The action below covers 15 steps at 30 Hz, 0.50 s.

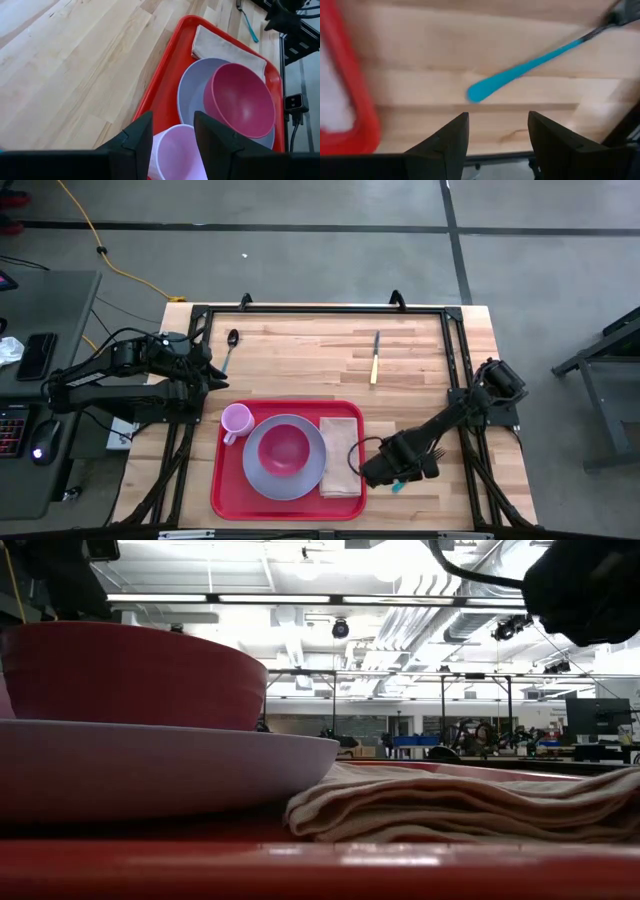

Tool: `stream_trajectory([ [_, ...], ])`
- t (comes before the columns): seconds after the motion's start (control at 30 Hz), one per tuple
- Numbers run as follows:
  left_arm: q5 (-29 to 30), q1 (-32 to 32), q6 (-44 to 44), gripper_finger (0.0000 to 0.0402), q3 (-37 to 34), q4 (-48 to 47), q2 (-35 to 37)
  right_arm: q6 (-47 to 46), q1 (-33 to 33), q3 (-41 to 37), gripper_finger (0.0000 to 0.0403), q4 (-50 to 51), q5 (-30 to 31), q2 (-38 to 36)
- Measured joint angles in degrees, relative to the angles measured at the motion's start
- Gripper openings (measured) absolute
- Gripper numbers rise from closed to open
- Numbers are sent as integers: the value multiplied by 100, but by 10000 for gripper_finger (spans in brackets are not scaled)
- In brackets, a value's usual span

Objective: Set up tray
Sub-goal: Put the blue fork on the peach napkin on the orange serving tray

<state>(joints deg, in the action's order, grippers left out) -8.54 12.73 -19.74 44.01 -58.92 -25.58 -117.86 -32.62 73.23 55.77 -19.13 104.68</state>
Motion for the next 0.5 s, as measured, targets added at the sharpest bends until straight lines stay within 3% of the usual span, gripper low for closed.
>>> stream_trajectory([
  [0.13, 0, 0, 32, 175, 0, 2, 0, -264, -22, 2, 183, 102, 12, 0],
  [0.3, -2, 0, 41, 175, 0, 2, 0, -959, -204, 33, 183, 1099, -533, -2],
  [0.5, -2, 0, 43, 175, 0, 2, 0, -1023, -400, 743, 183, 2318, -264, -9],
])
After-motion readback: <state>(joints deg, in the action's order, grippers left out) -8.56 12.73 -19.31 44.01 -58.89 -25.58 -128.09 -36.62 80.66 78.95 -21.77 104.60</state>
